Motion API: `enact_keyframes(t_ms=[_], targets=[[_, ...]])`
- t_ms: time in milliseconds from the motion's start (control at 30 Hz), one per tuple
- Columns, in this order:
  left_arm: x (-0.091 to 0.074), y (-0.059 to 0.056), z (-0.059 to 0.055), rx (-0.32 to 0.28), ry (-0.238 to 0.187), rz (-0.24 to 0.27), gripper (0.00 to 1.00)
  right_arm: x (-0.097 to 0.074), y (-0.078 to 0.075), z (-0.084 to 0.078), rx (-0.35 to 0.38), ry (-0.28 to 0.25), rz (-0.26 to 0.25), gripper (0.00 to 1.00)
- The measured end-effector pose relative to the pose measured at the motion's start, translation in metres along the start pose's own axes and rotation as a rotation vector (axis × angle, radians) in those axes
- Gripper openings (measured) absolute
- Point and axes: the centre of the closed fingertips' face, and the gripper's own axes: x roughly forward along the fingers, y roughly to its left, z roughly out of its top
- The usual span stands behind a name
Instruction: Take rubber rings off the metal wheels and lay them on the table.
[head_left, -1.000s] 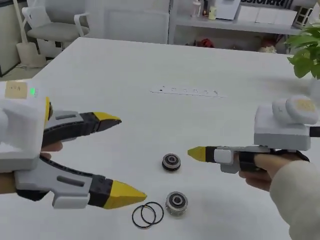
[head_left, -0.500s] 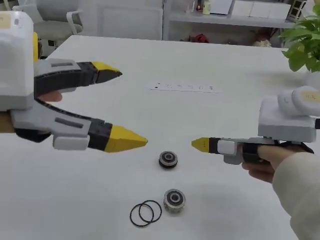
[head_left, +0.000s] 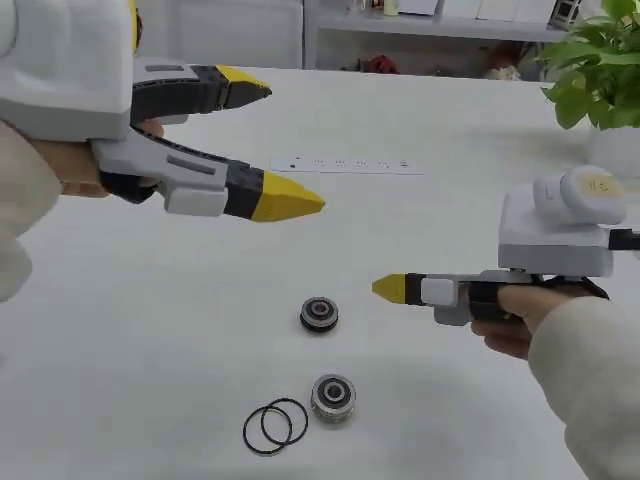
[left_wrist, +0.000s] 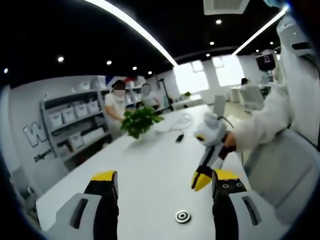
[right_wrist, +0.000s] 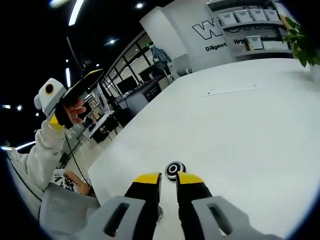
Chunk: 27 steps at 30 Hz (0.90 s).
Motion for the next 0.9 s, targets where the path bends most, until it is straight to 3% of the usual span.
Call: enact_keyframes(t_ms=[100, 267, 367, 467, 633, 900], targets=[[0.013, 0.001, -0.018, 0.001, 0.035, -0.005, 0.73, 0.003, 0.0, -0.005, -0.003, 0.019, 0.0, 0.09], [0.028, -0.002, -0.044, -0.028, 0.044, -0.012, 0.68, 0.006, -0.001, -0.013, -0.005, 0.052, -0.002, 0.09], [0.038, -0.004, -0.068, -0.073, 0.06, -0.018, 0.64, 0.007, -0.002, -0.016, -0.004, 0.064, -0.002, 0.09], [0.045, -0.006, -0.089, -0.074, 0.094, -0.014, 0.58, 0.009, -0.002, -0.02, -0.003, 0.076, -0.002, 0.09], [0.056, -0.019, -0.119, -0.091, 0.133, -0.025, 0.45, 0.01, -0.002, -0.024, -0.015, 0.098, 0.0, 0.09], [0.068, -0.036, -0.156, -0.115, 0.225, -0.04, 0.39, 0.01, -0.001, -0.024, -0.016, 0.096, 0.002, 0.09]])
